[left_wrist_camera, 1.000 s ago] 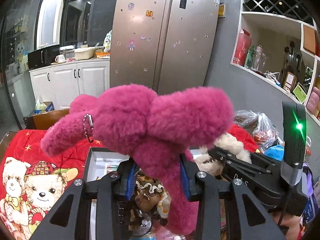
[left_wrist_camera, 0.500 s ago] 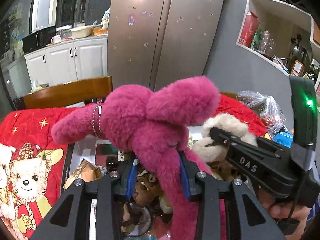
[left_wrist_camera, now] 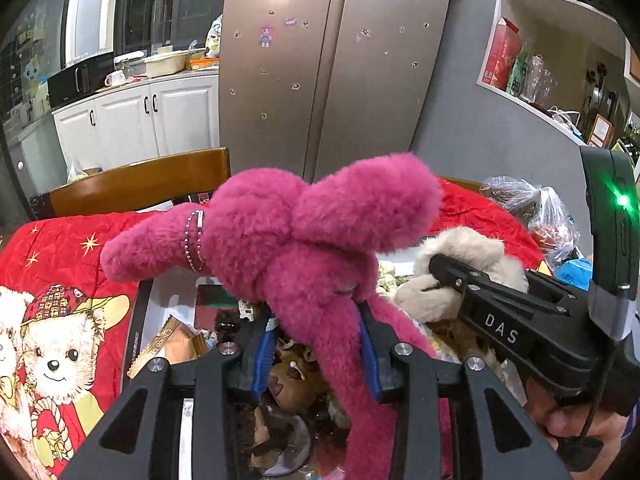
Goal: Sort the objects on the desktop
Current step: 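Lower both plushes into the black tray box and open both tools, then withdraw both open tools up and away from the tray box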
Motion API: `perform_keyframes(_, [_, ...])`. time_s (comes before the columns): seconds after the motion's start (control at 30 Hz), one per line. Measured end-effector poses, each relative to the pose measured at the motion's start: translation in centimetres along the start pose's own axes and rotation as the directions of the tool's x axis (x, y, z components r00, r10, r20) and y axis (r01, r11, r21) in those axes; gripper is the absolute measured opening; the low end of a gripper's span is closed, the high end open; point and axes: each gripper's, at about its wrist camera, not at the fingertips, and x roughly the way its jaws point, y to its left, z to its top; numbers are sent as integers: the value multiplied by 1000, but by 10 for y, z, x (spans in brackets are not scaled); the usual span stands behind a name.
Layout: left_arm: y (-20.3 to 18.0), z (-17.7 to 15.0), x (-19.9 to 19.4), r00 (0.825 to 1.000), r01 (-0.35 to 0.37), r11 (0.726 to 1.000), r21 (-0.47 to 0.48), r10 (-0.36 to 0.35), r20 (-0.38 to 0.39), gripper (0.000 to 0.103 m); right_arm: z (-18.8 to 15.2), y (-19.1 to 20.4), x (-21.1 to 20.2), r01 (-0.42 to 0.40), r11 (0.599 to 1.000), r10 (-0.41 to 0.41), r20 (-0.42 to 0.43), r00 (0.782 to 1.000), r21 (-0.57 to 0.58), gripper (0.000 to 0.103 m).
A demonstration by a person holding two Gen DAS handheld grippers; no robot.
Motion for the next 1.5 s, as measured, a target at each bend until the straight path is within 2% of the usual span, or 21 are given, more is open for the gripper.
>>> perform_keyframes(0.2, [0,0,-1,1000,-16,1000,9,16,5,39,-1,-2,0,-10,1000,10,2,1000,11,32])
perform_keyframes(0.23, [0,0,-2,1000,-15,1000,3,15,7,43,0,-3,-1,-15,1000,15,3,1000,14,34])
perform_keyframes(0.3, [-2,1,-4,999,-32,999,0,32,9,66,-1,-3,-2,-18,1000,18,11,1000,14,35])
perform_keyframes(0.33, [-2,2,-6,999,-44,999,9,44,15,69,0,-2,-4,-2,1000,2,18,1000,15,42])
perform_keyframes(0.37, [-3,2,-11,998,-52,998,22,51,38,70,0,-1,-6,9,1000,-10,31,999,16,54])
perform_keyframes(0.4, [-4,3,-14,997,-54,998,31,52,54,71,1,-1,-9,9,1000,-9,49,999,17,59])
perform_keyframes(0.47, [-8,5,-21,996,-53,997,52,49,75,75,3,2,-19,-13,1000,12,90,996,7,75])
perform_keyframes(0.6, [-8,9,-35,992,-48,998,48,42,119,81,8,4,-37,2,1000,-2,143,990,0,91])
perform_keyframes(0.63, [-8,10,-37,992,-44,998,50,38,124,82,9,1,-42,1,1000,-2,149,989,11,101])
perform_keyframes(0.67, [-8,12,-40,991,-36,998,51,29,131,85,11,0,-46,-5,1000,2,159,987,19,103])
perform_keyframes(0.73, [-9,14,-44,989,-44,997,62,35,144,86,12,-4,-55,-44,999,37,192,981,32,103])
perform_keyframes(0.9, [-16,15,-49,983,-109,987,122,88,164,86,16,-7,-65,-71,996,60,209,976,45,103])
perform_keyframes(1.03, [-15,18,-49,988,-86,990,108,70,141,86,17,-3,-72,-59,998,52,223,973,25,103])
perform_keyframes(1.13, [-11,17,-47,990,-78,993,85,68,122,103,17,1,-76,-65,998,63,225,972,1,103])
perform_keyframes(1.27, [-12,17,-55,985,-78,993,85,63,159,103,18,6,-84,-120,992,123,239,963,-28,103])
perform_keyframes(1.5, [-10,20,-76,974,-68,995,76,50,219,103,17,14,-106,-136,990,143,266,953,-43,103])
